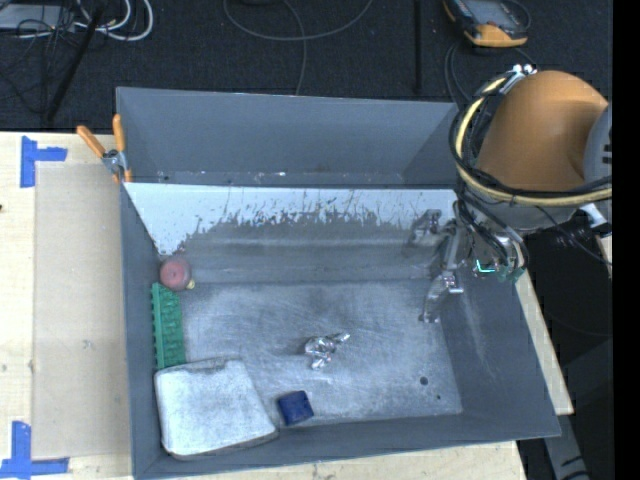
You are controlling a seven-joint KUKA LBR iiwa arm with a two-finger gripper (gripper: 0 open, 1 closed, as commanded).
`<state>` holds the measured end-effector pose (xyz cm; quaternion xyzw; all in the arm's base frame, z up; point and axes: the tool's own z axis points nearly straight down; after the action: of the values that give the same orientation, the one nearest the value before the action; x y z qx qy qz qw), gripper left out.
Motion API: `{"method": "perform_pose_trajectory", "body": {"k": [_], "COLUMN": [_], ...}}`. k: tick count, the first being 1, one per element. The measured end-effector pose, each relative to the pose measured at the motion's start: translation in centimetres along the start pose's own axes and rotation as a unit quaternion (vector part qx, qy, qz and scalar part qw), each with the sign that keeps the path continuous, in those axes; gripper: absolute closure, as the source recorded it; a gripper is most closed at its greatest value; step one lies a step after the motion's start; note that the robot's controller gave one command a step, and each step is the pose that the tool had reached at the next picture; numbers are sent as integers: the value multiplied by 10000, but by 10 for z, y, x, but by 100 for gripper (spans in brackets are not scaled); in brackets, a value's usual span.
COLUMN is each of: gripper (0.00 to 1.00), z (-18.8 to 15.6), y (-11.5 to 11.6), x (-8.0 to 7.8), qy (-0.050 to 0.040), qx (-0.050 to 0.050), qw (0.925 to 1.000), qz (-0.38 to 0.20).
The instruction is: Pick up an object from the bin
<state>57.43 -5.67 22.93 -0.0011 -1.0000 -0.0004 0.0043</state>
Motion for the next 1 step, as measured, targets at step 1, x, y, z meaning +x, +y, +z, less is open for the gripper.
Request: {"method": "perform_pose_trajectory", "body": {"k": [1], "gripper": [0], "z": [159], "y": [92], "x": [16], "qy": [-49], "qx": [-1], "qw": [9998], "qz": [199]}}
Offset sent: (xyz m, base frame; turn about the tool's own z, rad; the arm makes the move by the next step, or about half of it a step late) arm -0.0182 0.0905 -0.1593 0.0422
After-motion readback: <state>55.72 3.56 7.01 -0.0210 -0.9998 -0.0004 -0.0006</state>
